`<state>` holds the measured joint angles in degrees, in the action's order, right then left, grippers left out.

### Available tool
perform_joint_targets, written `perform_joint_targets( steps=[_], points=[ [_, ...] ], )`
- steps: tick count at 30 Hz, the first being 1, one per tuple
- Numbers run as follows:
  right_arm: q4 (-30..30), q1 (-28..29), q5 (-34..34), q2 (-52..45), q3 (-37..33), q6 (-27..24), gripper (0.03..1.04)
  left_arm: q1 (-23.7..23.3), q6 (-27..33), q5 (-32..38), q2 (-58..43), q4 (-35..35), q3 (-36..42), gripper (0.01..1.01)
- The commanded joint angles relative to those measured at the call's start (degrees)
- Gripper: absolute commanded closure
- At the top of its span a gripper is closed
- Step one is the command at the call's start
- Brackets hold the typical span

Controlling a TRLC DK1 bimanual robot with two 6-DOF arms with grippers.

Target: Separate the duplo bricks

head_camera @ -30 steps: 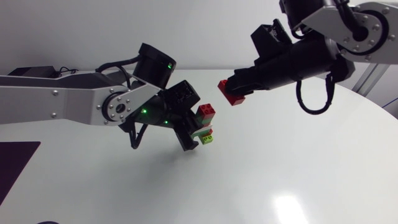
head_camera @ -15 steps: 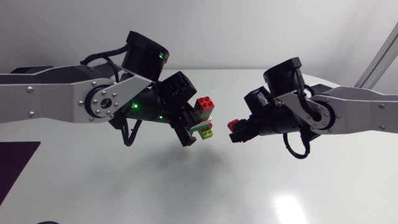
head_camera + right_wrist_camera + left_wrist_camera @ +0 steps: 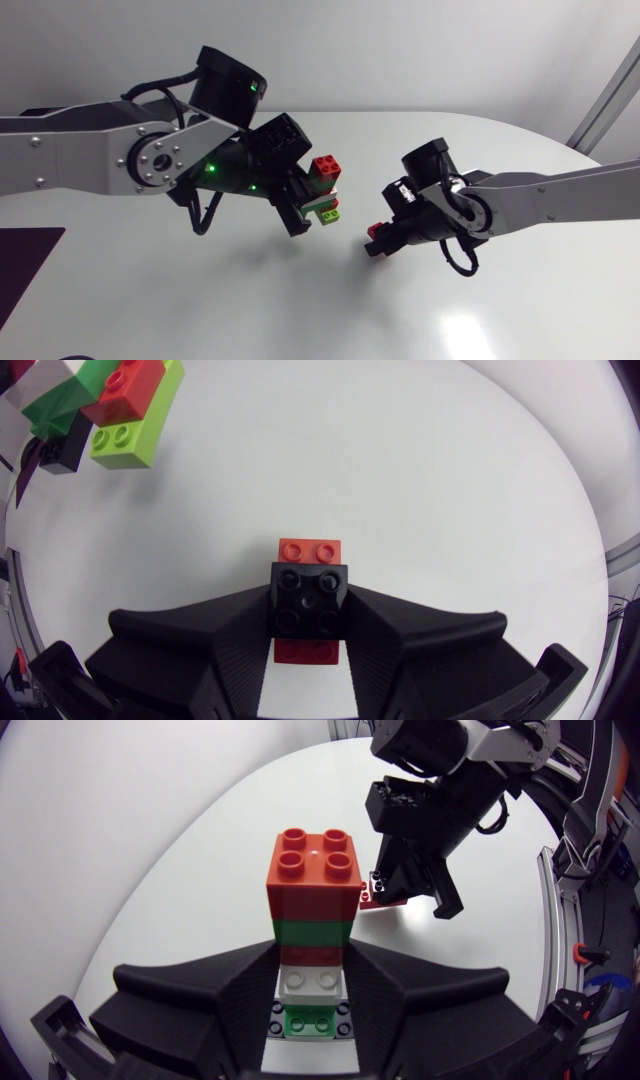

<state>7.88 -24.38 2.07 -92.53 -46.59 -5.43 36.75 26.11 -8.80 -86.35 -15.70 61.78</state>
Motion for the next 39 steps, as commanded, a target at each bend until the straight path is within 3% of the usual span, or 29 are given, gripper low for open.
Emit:
perform_joint_targets(
  steps=[1, 6, 10, 14, 18, 23, 26, 29, 34, 39],
  points=[
    [-1.1, -0.2, -0.5, -1.0, 1.3, -0.4, 0.67, 0.0, -0.1, -0.5, 1.5, -0.1, 0.1, 0.815],
    [-1.1, -0.1, -0.5, -1.1, 1.7, -0.6, 0.38, 0.0, -0.7, -0.7, 0.9, -0.1, 0.3, 0.815],
    [-1.2, -0.1, -0.5, -1.1, 2.2, -0.9, 0.25, -0.2, -1.2, -1.1, 0.3, 0.0, 0.3, 0.815],
    [-1.6, 0.1, -0.2, -0.5, 2.8, -1.2, 0.25, -1.2, -2.0, -2.6, 0.0, 0.1, -0.5, 0.815],
    [-1.1, 2.0, 2.2, 4.4, 3.3, -2.9, 0.19, -4.1, -2.2, -7.3, 0.5, 0.1, -1.4, 0.815],
    [3.6, 5.9, 10.7, 12.2, 2.7, -7.1, 0.08, -11.9, -1.9, -21.3, 1.0, -1.7, -1.0, 0.813],
    [6.4, 8.0, 16.6, 15.9, 2.1, -10.3, 0.08, -17.2, 0.3, -31.7, 0.6, -4.2, 0.0, 0.813],
    [8.6, 9.4, 20.6, 16.6, 0.5, -11.7, 0.08, -19.7, 1.9, -36.0, -0.6, -6.1, 1.1, 0.813],
    [9.3, 9.9, 22.5, 15.5, -1.2, -7.9, 0.08, -19.0, 0.7, -37.1, -3.2, -6.6, 2.9, 0.813],
    [6.4, 7.9, 18.6, 16.5, -1.0, -3.1, 0.08, -14.3, -4.7, -34.5, -4.5, -6.0, 4.1, 0.811]
  ],
)
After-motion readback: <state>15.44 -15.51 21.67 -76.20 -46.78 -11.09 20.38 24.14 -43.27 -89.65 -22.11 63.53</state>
